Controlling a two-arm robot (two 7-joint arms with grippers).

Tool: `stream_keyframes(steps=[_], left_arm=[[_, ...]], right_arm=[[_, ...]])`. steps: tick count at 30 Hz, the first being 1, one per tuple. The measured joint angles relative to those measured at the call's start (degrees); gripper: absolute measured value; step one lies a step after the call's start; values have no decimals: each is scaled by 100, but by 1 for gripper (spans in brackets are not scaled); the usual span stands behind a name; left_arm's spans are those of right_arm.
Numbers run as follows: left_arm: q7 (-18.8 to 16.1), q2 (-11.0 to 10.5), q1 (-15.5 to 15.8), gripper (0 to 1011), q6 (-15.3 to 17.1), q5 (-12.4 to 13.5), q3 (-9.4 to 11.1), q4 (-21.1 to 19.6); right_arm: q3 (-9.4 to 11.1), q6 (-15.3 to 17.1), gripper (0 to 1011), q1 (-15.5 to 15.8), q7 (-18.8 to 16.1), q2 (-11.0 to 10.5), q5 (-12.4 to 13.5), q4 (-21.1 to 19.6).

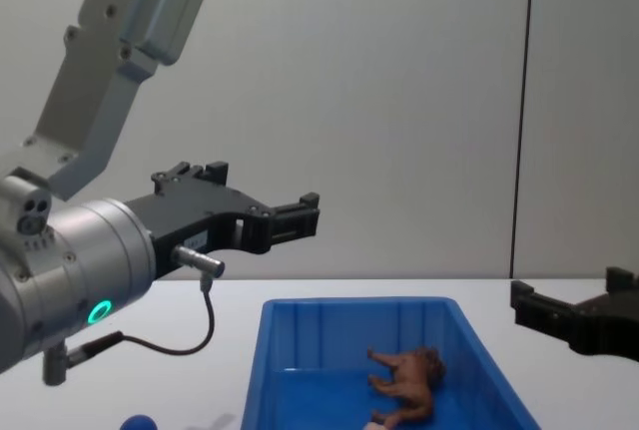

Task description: Pick up the two dolls from the table and place them into the box.

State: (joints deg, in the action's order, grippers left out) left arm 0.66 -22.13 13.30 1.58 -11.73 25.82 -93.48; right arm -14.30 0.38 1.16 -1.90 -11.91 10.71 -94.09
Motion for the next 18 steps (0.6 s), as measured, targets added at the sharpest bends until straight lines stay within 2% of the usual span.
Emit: stream_keyframes(steps=[11,18], left_arm=[[-129,-179,-168,1002,390,-180,-104,-191],[-261,-331,-329,1002,626,-411,-194,-319]], right_arm=[[19,-36,1001,84,135,-34,13,-49],[23,-47,1001,113,177,-44,18,-63]])
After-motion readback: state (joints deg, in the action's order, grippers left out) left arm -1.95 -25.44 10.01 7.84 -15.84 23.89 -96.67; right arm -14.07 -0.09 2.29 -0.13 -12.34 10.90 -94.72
